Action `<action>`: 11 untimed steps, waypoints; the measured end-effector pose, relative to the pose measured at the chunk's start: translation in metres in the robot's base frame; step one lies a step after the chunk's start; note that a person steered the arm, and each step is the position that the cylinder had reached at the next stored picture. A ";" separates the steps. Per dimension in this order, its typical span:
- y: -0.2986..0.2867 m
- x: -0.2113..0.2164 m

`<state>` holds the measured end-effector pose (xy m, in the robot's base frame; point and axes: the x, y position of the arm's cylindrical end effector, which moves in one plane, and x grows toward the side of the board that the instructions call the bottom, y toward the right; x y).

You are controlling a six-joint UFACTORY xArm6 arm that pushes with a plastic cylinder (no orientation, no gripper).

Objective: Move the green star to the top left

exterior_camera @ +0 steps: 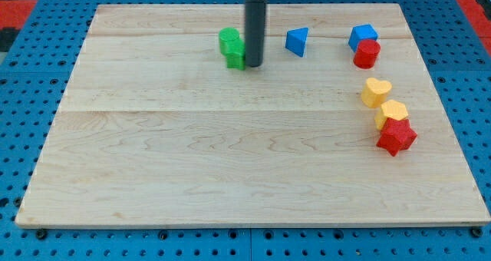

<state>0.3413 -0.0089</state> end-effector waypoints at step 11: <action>-0.202 -0.074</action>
